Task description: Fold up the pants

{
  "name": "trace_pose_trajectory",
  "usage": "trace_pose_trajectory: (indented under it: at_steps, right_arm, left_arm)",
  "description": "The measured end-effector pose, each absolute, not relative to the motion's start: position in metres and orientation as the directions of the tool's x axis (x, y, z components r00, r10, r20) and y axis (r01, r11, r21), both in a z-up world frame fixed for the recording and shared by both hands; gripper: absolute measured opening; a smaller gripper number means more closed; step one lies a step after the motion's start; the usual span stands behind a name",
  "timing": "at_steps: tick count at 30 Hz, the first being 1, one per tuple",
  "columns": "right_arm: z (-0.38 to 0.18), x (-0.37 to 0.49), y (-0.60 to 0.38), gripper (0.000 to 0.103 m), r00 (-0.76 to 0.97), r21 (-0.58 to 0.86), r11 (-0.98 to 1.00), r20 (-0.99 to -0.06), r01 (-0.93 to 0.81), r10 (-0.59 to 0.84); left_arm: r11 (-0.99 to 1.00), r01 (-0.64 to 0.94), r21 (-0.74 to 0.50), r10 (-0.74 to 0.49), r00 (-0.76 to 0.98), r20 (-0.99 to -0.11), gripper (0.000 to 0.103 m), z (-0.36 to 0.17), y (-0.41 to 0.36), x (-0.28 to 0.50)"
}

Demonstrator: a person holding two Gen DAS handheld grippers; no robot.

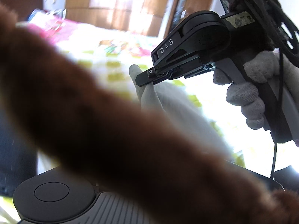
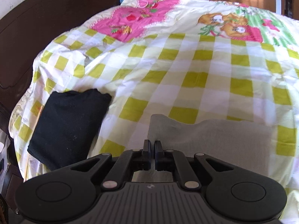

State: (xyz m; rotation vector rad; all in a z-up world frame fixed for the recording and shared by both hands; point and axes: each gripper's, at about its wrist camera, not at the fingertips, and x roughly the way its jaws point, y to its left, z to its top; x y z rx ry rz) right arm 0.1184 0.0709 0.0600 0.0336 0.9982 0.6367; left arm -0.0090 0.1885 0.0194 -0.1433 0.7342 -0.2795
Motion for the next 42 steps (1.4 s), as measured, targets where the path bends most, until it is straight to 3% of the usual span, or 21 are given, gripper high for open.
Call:
trace_pose_trajectory:
  at_steps: [7,11,17,23,27,31,35,37,42]
  right_arm:
    - [0.011,0.124,0.090,0.031,0.316,0.332,0.801,-0.791,-0.498,0.524]
    - [0.025,0.121,0.087,0.034,0.263,0.406,0.745,-0.757,-0.529,0.599]
    - [0.066,0.102,0.061,0.034,0.333,0.398,0.708,-0.678,-0.584,0.655]
    - [0.067,0.076,0.010,0.034,0.461,0.225,0.791,-0.709,-0.568,0.533]
    - [0.038,0.060,-0.022,0.034,0.436,0.214,0.825,-0.764,-0.524,0.475]
    - [0.011,0.043,-0.038,0.034,0.379,0.223,0.827,-0.806,-0.516,0.454]
    - [0.026,0.040,-0.057,0.036,0.436,0.230,0.811,-0.748,-0.537,0.501]
    - [0.032,0.051,-0.067,0.044,0.479,0.239,0.833,-0.725,-0.499,0.495]
    - [0.021,0.075,-0.081,0.049,0.521,0.216,0.881,-0.738,-0.420,0.429]
  left_arm:
    - [0.960,0.157,-0.232,-0.279,0.628,-0.727,0.018,-0.010,0.192,0.000]
    - [0.961,0.168,-0.221,-0.277,0.622,-0.732,0.019,-0.009,0.192,-0.004]
    - [0.972,0.162,-0.167,-0.233,0.659,-0.716,0.023,0.009,0.192,-0.016]
    - [0.979,0.158,-0.129,-0.204,0.720,-0.663,0.028,0.033,0.190,-0.012]
    - [0.979,0.183,-0.087,-0.196,0.735,-0.649,0.028,0.028,0.169,0.019]
    - [0.989,0.149,-0.009,-0.108,0.670,-0.735,0.029,-0.001,0.161,0.054]
    - [0.987,0.157,0.026,-0.084,0.652,-0.753,0.032,0.000,0.157,0.046]
    - [0.985,0.171,0.026,-0.094,0.660,-0.745,0.039,0.010,0.156,0.040]
    - [0.986,0.168,-0.007,-0.118,0.662,-0.740,0.046,0.016,0.152,0.045]
